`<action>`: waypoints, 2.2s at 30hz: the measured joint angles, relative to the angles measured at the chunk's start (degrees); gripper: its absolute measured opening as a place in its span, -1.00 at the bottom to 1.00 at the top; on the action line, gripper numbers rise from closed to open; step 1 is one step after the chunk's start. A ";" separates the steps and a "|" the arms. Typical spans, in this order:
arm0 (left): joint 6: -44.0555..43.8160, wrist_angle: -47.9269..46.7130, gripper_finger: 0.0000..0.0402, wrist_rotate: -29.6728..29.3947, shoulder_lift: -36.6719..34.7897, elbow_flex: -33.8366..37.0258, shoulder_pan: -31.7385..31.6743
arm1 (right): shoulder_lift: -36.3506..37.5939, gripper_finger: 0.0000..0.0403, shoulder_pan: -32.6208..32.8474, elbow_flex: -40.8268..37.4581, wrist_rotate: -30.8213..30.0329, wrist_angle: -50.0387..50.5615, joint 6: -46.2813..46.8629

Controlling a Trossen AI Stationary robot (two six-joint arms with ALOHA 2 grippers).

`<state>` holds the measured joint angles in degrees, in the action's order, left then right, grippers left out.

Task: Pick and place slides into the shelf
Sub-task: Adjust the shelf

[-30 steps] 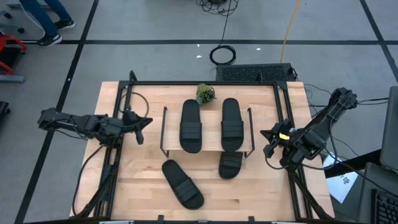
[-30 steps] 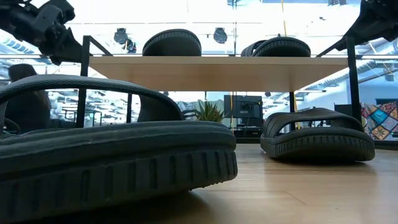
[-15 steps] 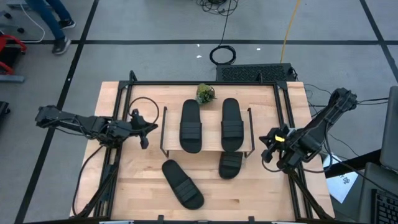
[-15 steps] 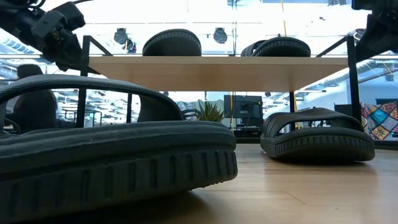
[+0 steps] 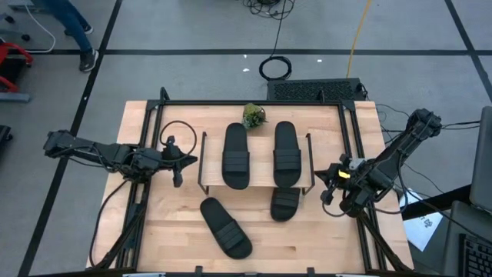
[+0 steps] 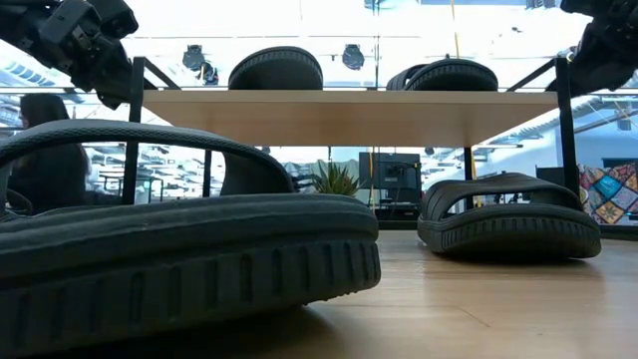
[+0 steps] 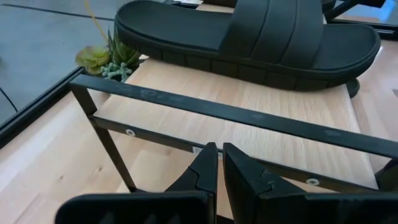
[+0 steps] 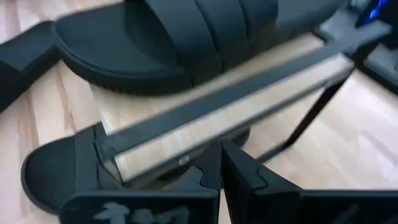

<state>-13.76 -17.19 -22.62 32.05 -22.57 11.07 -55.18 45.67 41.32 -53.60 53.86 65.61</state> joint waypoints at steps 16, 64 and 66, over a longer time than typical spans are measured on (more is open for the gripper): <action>0.09 4.99 -0.87 9.64 4.80 0.02 0.53 | 0.00 -1.00 0.02 0.00 -1.26 -8.12 -9.91; 7.91 4.51 -0.87 3.52 7.91 -0.55 10.54 | 2.27 -0.91 -5.46 0.00 -1.76 -9.29 -17.73; 8.11 3.90 -0.87 1.80 7.16 -0.50 10.49 | 2.27 -0.84 -5.46 0.00 -1.88 -9.30 -17.73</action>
<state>-5.65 -13.29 -20.81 39.21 -23.07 21.56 -52.90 40.21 41.32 -55.48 44.56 47.88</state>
